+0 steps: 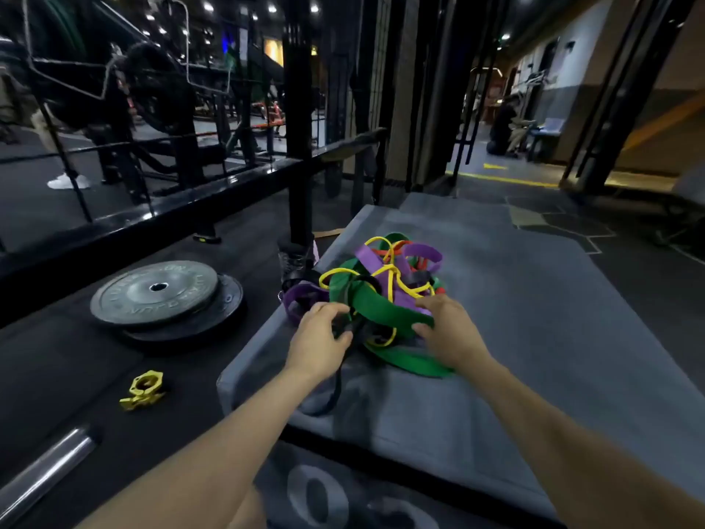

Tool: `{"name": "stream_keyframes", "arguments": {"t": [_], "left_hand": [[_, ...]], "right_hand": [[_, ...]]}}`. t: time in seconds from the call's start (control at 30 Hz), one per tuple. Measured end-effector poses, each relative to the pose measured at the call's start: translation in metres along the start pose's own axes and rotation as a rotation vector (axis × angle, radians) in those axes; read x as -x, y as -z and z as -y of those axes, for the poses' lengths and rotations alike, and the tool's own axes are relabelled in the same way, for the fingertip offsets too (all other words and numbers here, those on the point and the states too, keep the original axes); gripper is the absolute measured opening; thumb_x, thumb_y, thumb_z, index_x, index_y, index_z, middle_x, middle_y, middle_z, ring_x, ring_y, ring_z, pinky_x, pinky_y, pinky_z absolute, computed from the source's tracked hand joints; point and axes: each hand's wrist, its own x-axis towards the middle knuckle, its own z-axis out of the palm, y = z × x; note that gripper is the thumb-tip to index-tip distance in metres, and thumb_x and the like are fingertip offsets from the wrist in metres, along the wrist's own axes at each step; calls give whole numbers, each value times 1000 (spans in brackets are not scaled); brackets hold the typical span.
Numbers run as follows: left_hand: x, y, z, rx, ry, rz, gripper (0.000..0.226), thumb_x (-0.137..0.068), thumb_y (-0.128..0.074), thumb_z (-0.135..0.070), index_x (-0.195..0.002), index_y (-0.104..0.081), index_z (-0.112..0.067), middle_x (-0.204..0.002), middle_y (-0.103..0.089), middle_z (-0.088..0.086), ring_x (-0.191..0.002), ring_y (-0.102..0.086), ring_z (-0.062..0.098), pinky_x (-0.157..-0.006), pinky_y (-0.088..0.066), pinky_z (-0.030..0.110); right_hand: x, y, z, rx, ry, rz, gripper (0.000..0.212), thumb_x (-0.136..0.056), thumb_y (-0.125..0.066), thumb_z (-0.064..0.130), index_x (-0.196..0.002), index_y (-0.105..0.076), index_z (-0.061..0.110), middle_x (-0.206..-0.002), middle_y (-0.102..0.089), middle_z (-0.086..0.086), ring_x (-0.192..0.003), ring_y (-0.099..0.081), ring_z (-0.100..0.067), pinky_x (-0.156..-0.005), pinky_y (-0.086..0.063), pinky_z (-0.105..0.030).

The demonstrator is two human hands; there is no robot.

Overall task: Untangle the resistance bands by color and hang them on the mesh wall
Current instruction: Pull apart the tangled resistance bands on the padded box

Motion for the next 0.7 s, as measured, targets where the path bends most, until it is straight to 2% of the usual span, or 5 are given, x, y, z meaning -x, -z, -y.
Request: {"name": "stream_keyframes", "arguments": {"t": [0.1, 0.27, 0.43, 0.6, 0.7], "left_hand": [[-6, -14, 15, 5, 53, -13, 40, -85, -63, -17, -124, -54, -18, -126, -50, 0, -111, -52, 14, -89, -39, 21], [-14, -30, 30, 5, 228, -41, 42, -87, -59, -31, -126, -45, -20, -127, -52, 2, -118, -50, 21, -97, -42, 35], [-16, -24, 40, -259, 278, 259, 60, -77, -61, -58, -121, -46, -21, -120, -61, 1, -113, -56, 25, -87, -46, 36], [-10, -17, 37, -222, 239, 155, 50, -77, -71, -39, -121, -54, -23, -124, -61, 1, -117, -55, 22, -93, -46, 35], [-6, -14, 24, -44, 149, 67, 36, -78, -72, -29, -109, -57, -20, -109, -64, 1, -109, -57, 17, -88, -44, 30]], "right_hand": [[-7, -13, -14, 17, -15, -44, 36, -87, -60, 19, -123, -57, 10, -124, -55, -10, -118, -49, -28, -95, -42, -35], [-7, -29, -22, 12, -28, -112, 29, -92, -54, 20, -119, -62, 13, -120, -62, -7, -111, -54, -27, -88, -44, -35], [-5, -33, -31, 74, -8, -160, 33, -91, -56, 22, -123, -59, 15, -121, -61, -7, -112, -52, -28, -90, -45, -40], [-1, -26, -30, 162, -74, -77, 23, -91, -51, 16, -111, -61, 12, -116, -58, -11, -107, -52, -33, -75, -47, -38], [9, -24, -22, 120, -25, -59, 21, -93, -50, 18, -108, -63, 10, -112, -61, -10, -104, -54, -32, -75, -48, -38]]}}
